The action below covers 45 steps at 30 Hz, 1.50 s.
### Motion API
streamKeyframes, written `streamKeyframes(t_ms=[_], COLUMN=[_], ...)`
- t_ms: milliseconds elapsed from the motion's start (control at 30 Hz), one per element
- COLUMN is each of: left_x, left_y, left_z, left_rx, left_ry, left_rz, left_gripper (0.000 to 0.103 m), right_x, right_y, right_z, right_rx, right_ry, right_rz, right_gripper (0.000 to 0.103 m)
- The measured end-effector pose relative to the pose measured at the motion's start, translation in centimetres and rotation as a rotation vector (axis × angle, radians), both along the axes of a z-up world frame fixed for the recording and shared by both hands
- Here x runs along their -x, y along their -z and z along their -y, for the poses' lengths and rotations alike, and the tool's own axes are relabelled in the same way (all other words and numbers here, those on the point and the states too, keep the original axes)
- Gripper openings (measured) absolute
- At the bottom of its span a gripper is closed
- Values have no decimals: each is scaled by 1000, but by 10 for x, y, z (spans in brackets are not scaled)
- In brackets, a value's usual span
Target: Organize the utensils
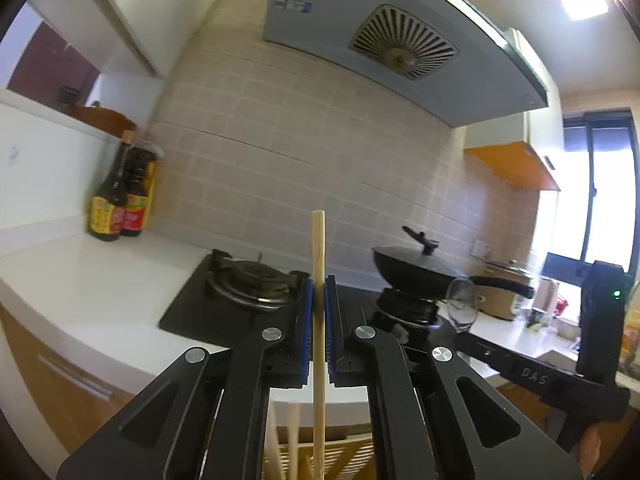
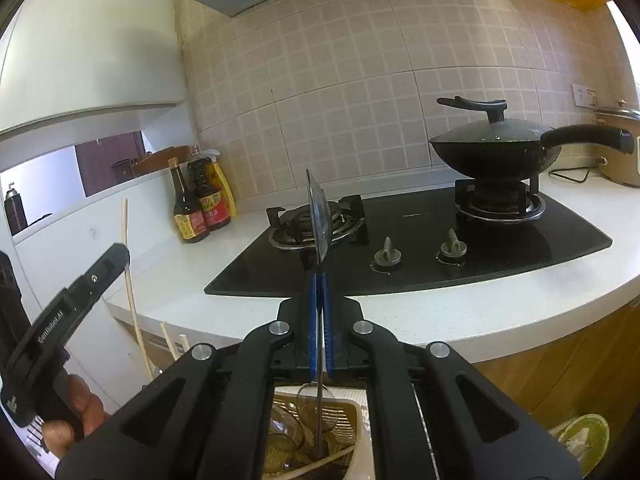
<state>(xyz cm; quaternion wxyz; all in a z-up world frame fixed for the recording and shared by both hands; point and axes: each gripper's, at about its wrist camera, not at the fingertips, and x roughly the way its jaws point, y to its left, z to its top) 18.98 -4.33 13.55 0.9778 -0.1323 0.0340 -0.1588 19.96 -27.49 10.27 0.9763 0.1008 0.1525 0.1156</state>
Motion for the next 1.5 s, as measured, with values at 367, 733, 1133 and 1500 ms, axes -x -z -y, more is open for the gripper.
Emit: streamKeyframes(t_ms=[367,733,1133,1500], left_x=[2,56,112,140], left_y=[31,38,39,104], left_z=[-4,-33,-48,-26], left_rx=[-16,-3,-39,-186], left_ry=[-3,64,77,-18], left_rz=[-29,-96,-140,-191], left_gripper=[5,52,69,86], right_x=[15,76,138,175], right_y=[20,27,24,110], right_z=[-11,0,-4,-40], right_rx=[58,9,-11,175], right_ry=[16,-31,-8,128], right_rz=[33,-27,-52,-44], right_gripper=[3,7,53,69])
